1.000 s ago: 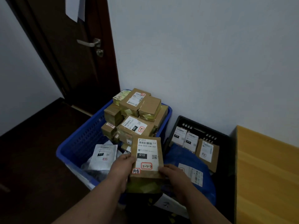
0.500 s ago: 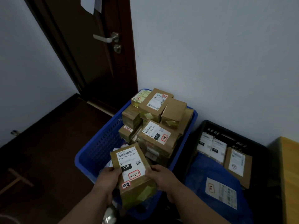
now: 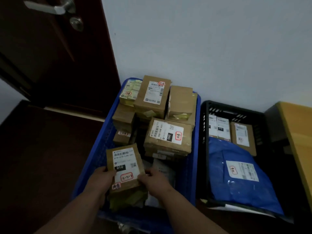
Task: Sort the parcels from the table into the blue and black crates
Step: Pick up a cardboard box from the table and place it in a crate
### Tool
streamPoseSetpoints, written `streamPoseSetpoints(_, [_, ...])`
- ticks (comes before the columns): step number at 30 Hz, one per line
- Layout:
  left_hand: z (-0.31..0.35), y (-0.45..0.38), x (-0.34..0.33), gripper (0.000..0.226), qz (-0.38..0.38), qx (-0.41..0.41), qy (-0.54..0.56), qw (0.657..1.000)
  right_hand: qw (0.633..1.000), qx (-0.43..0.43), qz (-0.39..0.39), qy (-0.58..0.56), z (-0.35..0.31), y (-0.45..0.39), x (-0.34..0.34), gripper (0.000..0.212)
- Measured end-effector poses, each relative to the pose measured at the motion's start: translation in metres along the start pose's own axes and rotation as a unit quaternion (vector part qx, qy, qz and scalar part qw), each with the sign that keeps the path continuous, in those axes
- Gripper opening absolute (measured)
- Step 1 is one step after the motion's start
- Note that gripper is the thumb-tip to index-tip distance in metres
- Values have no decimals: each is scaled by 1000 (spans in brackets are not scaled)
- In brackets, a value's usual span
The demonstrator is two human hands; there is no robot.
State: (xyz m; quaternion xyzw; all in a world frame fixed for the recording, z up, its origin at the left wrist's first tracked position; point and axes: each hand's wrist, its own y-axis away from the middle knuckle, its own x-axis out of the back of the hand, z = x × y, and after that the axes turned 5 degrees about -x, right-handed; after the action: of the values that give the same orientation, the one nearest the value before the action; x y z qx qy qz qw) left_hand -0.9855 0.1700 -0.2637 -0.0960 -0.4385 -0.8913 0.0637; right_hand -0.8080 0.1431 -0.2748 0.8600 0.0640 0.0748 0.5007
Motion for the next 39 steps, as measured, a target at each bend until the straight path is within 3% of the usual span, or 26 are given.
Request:
streamPoseSetpoints(6, [6,-9,-8,11,-57,15,-40,997,999,-23,32,-22,3,-6,2,44])
streamPoseSetpoints(13, [0,-13,-6,20,-42,46,-8,998,997,-17,56,-42,7,-23,-1,46])
streamPoseSetpoints(21, [-13,-9,-20,48,-2,72,88,993,998,47,6,-35,4,-33,4,47])
streamPoseSetpoints(25, [-20,-4,-31,47,11,68,125,990,997,63,-3,-46,2,-37,10,50])
streamPoseSetpoints(28, [-22,-6,-33,34,50,38,120,991,996,60,-30,-66,1,-34,15,46])
streamPoseSetpoints(32, [-12,-11,-25,14,105,-41,21,993,993,54,-48,-95,4,-34,13,47])
streamPoseSetpoints(39, [16,-26,-1,5,75,-139,-112,981,989,55,-17,-139,4,-37,-20,61])
